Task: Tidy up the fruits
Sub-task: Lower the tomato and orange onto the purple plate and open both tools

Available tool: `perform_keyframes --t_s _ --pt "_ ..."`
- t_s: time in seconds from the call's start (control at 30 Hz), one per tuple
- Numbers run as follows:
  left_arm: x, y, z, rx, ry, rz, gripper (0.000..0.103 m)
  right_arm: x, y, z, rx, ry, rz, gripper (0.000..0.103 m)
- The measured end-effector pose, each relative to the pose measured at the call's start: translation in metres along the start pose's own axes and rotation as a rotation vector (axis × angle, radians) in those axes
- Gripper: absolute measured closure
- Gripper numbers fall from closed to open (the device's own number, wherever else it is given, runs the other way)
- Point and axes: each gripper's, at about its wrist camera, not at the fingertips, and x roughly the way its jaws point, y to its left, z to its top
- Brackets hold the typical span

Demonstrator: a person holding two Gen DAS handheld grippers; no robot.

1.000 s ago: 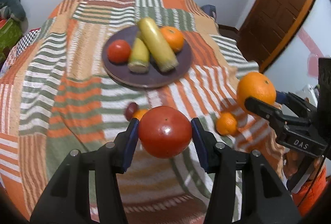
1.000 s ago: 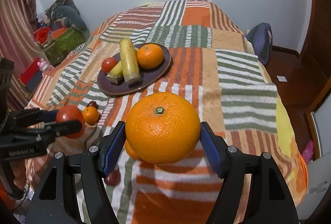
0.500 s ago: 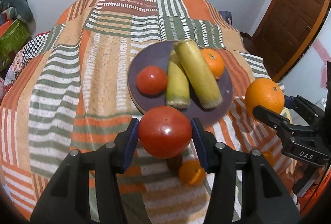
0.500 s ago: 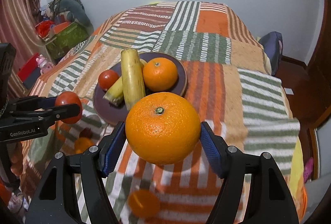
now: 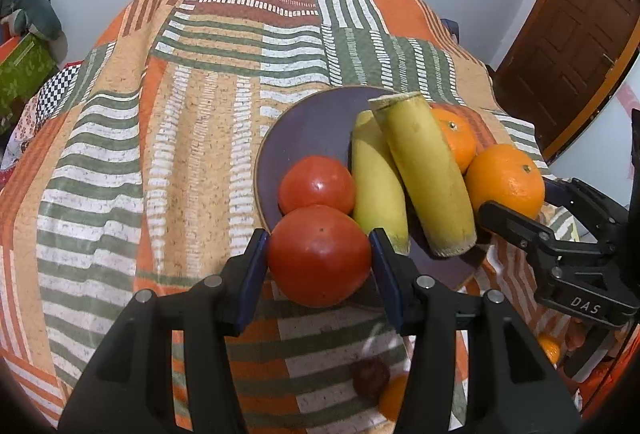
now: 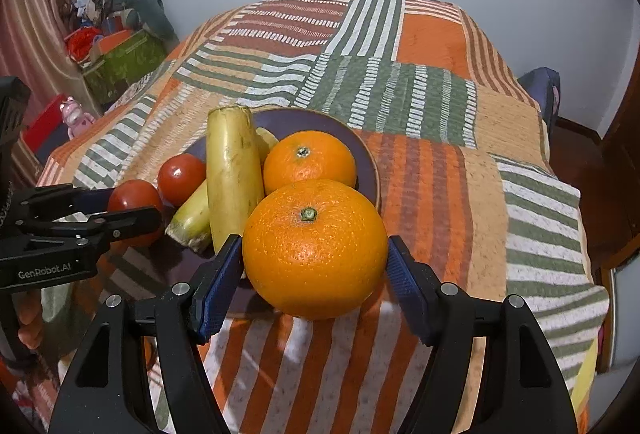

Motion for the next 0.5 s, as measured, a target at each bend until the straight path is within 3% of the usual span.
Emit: perform_keyframes --t_s 0.5 --pt "0.005 -0.006 0.003 0.014 -0.017 0.046 0.052 0.010 -0.002 0.010 0.003 0.024 -0.003 0.035"
